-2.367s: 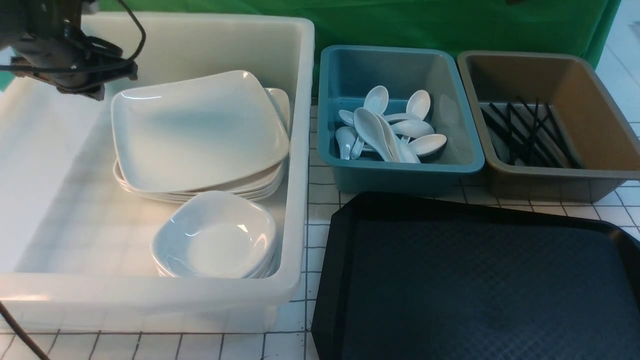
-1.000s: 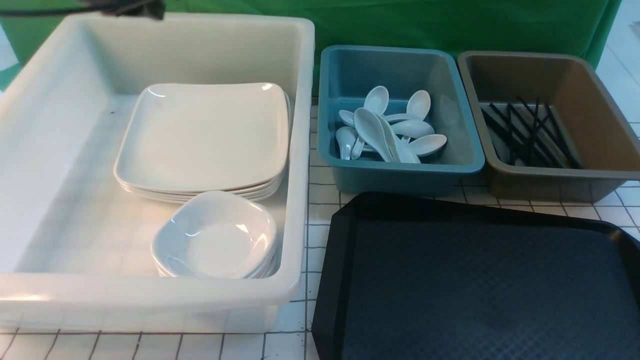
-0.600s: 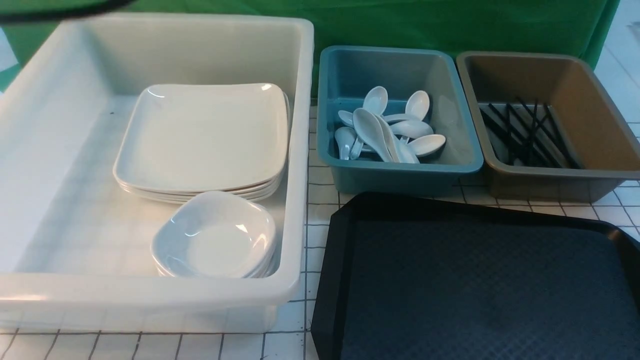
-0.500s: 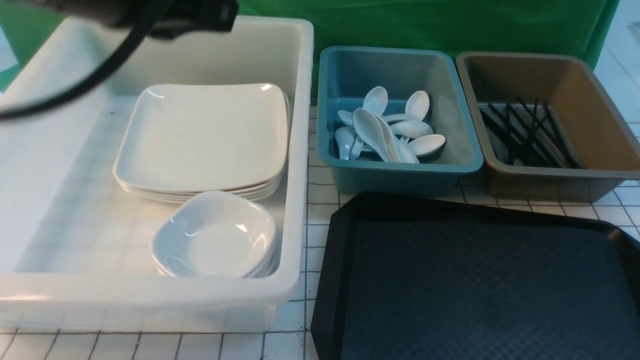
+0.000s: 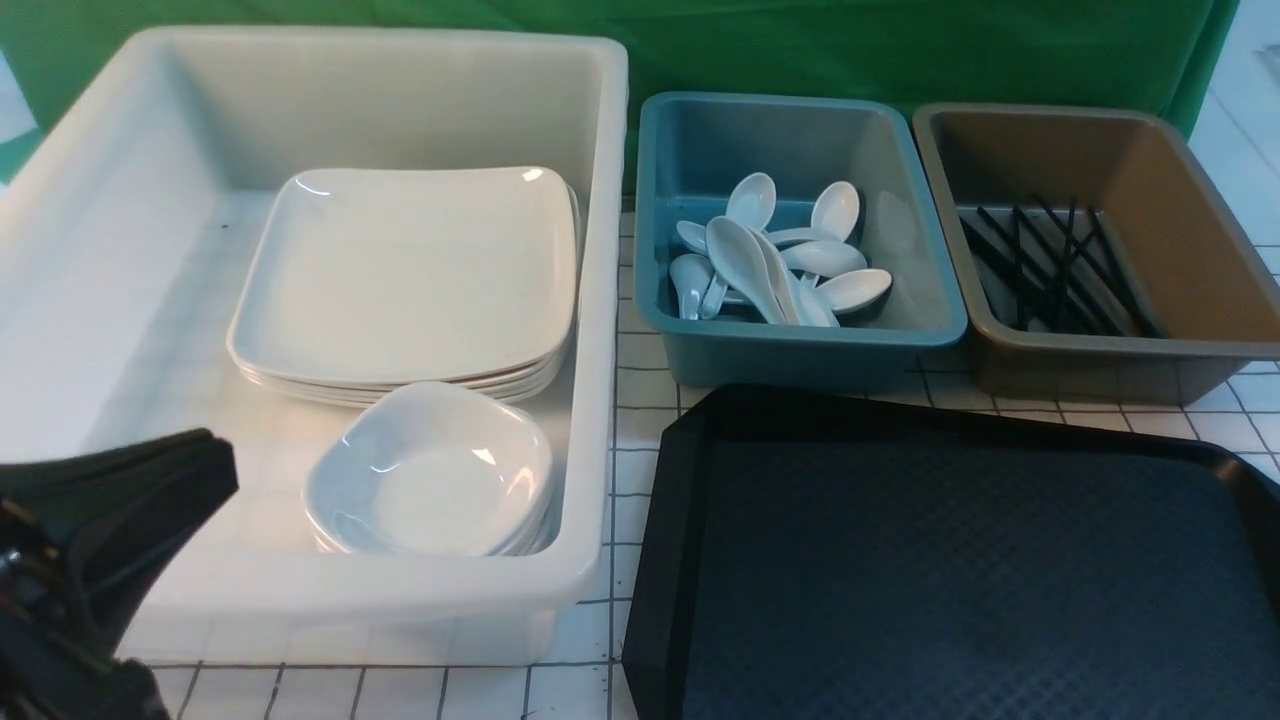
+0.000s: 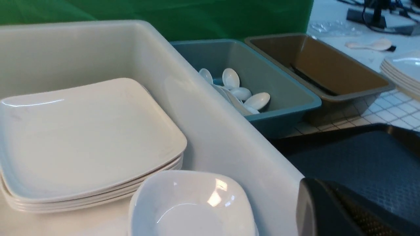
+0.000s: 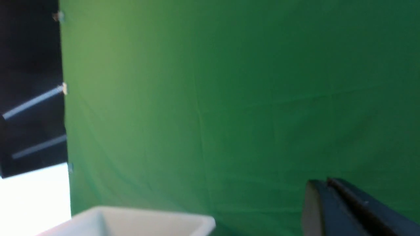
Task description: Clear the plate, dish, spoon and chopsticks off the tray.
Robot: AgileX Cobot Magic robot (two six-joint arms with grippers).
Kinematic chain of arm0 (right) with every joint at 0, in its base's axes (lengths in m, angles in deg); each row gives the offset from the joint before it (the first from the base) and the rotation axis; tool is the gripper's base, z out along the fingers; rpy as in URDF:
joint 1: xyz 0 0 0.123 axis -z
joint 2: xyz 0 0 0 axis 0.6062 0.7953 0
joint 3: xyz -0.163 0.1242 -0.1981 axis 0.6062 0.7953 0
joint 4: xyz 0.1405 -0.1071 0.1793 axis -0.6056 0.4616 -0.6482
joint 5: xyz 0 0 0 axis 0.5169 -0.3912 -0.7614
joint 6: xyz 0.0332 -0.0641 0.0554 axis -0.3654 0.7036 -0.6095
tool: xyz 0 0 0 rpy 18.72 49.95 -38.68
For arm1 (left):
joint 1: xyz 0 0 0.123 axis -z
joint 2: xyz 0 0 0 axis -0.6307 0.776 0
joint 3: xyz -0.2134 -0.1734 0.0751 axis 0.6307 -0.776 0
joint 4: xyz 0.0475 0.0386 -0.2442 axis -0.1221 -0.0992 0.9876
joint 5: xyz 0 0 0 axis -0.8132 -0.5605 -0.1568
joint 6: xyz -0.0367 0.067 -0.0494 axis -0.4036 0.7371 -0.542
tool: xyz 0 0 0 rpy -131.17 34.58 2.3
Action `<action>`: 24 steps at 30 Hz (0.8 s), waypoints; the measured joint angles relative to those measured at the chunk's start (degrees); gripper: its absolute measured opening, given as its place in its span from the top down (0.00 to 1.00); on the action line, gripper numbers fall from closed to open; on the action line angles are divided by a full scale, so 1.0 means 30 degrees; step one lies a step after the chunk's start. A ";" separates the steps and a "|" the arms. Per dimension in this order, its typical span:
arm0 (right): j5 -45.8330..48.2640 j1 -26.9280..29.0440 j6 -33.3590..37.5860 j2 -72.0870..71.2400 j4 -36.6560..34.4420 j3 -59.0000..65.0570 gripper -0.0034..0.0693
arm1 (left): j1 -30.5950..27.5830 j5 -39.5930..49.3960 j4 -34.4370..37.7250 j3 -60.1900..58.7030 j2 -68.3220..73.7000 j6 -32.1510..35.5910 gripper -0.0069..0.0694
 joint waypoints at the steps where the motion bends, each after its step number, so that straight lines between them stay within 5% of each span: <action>1: -0.0430 0.0000 -0.0051 -0.0283 0.0000 0.0456 0.91 | 0.0000 -0.0577 0.0000 -0.0521 -0.0537 -0.0188 0.90; 24: -0.1056 0.0000 -0.0198 -0.0448 0.0038 0.0846 0.74 | 0.0000 -0.2049 -0.0017 -0.1043 -0.1421 -0.0375 0.90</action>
